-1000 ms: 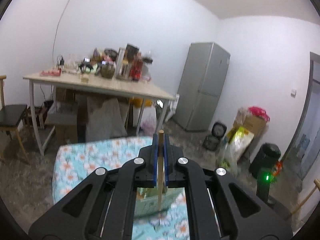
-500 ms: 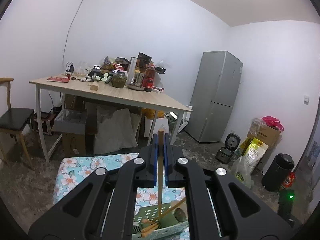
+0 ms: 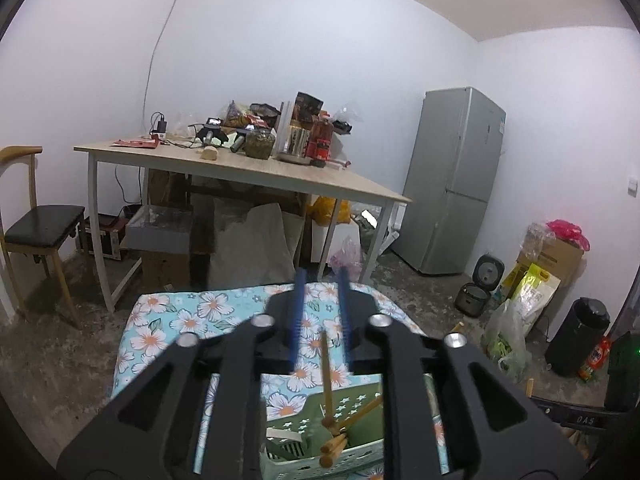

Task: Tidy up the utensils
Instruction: 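Open both tools to release the chopsticks and pull back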

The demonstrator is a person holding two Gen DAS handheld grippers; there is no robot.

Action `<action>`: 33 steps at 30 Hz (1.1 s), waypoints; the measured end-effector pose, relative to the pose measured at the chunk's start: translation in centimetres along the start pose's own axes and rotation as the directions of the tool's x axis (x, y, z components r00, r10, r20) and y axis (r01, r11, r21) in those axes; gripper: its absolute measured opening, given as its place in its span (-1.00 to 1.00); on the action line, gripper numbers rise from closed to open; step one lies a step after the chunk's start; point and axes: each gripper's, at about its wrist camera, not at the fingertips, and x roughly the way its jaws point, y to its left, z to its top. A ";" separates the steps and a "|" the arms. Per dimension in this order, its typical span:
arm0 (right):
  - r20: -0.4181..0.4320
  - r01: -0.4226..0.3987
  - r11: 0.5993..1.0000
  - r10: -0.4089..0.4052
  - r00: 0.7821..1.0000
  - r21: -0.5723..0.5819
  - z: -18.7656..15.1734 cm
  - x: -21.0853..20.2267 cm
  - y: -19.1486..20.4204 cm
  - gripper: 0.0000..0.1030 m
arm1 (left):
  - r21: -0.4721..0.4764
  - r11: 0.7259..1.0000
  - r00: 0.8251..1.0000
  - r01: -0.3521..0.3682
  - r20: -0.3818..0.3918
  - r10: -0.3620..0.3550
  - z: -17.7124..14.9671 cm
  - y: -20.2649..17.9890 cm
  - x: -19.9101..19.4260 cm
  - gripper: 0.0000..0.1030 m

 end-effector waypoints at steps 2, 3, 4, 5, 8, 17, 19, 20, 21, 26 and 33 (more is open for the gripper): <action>0.020 -0.003 0.999 0.004 1.000 -0.035 0.5 -0.5 1.0 -0.88 | -0.002 1.000 1.000 0.001 0.016 -0.001 0.2 0.0 -0.7 -0.51; 0.031 -0.011 0.998 0.013 0.999 -0.056 0.8 -0.8 1.7 -0.88 | -0.006 1.000 1.000 0.001 0.024 -0.001 0.3 0.1 -1.1 -0.46; 0.041 -0.017 0.997 0.020 0.999 -0.070 1.1 -1.1 2.2 -0.88 | -0.008 1.000 1.000 0.003 0.030 -0.002 0.3 0.1 -1.5 -0.45; 0.052 -0.024 0.996 0.029 0.998 -0.087 1.5 -1.4 2.7 -0.88 | -0.010 1.000 0.999 0.005 0.035 -0.005 0.4 0.2 -2.0 -0.45; 0.104 -0.054 0.986 0.071 0.992 -0.157 3.0 -2.7 5.2 -0.88 | -0.020 1.000 0.999 0.014 0.048 -0.013 0.3 0.6 -3.6 -0.39; 0.270 -0.139 0.905 0.262 0.926 -0.402 8.5 -6.4 14.2 -0.88 | -0.057 0.998 1.000 0.013 0.028 -0.012 -2.0 2.9 -8.3 -0.24; 0.300 -0.139 0.881 0.297 0.907 -0.452 9.5 -6.5 16.2 -0.88 | -0.059 0.998 1.000 0.004 0.011 -0.004 -2.8 3.6 -9.1 -0.24; 0.309 -0.143 0.871 0.314 0.898 -0.471 10.0 -6.3 17.1 -0.88 | -0.063 0.998 1.000 -0.003 -0.002 0.003 -3.3 4.1 -9.4 -0.22; 0.311 -0.148 0.866 0.323 0.894 -0.477 10.3 -6.1 17.6 -0.88 | -0.068 0.998 1.000 -0.007 -0.018 0.005 -3.9 4.5 -9.7 -0.18; 0.298 -0.157 0.841 0.350 0.888 -0.518 11.9 -2.8 20.4 -0.88 | -0.082 0.996 0.995 -0.026 -0.101 0.018 -6.9 6.0 -10.6 -0.15; 0.245 -0.164 0.817 0.347 0.905 -0.552 11.2 2.7 21.2 -0.88 | -0.093 0.995 0.983 -0.042 -0.180 0.024 -9.9 7.5 -10.8 -0.13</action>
